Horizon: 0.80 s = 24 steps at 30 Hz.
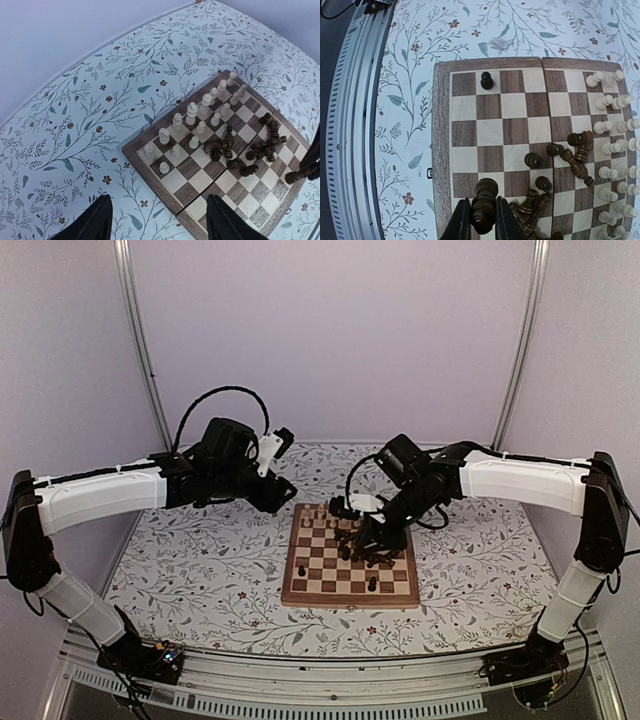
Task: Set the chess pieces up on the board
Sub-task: Place the chess piece on the chessboard.
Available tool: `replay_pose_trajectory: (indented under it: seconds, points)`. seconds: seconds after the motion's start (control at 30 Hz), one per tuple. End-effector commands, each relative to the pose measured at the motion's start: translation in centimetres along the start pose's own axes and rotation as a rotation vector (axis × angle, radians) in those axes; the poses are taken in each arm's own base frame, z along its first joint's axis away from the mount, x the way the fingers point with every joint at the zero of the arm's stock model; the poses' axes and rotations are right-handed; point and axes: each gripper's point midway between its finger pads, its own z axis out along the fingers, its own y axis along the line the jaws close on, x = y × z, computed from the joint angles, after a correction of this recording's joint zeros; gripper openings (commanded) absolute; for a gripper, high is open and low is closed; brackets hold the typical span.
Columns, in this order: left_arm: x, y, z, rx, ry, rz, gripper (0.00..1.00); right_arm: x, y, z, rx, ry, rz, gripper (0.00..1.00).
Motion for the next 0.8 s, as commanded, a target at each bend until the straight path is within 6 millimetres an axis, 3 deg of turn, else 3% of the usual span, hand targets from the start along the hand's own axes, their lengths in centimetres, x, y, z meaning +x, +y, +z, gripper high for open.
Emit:
replay_pose_trajectory:
  seconds: [0.0, 0.4, 0.77]
  points:
    - [-0.9, -0.2, -0.1, 0.005, -0.01, 0.011, 0.66, 0.6, 2.3, 1.4, -0.055, 0.049, -0.067, 0.0]
    - [-1.0, -0.1, -0.4, 0.002, -0.013, 0.013, 0.66, 2.7, 3.4, 4.4, -0.077, 0.161, -0.093, 0.01]
    - [-1.0, -0.2, -0.3, 0.008, -0.011, 0.013, 0.66, 3.8, 3.8, 5.5, -0.094, 0.202, -0.094, 0.01]
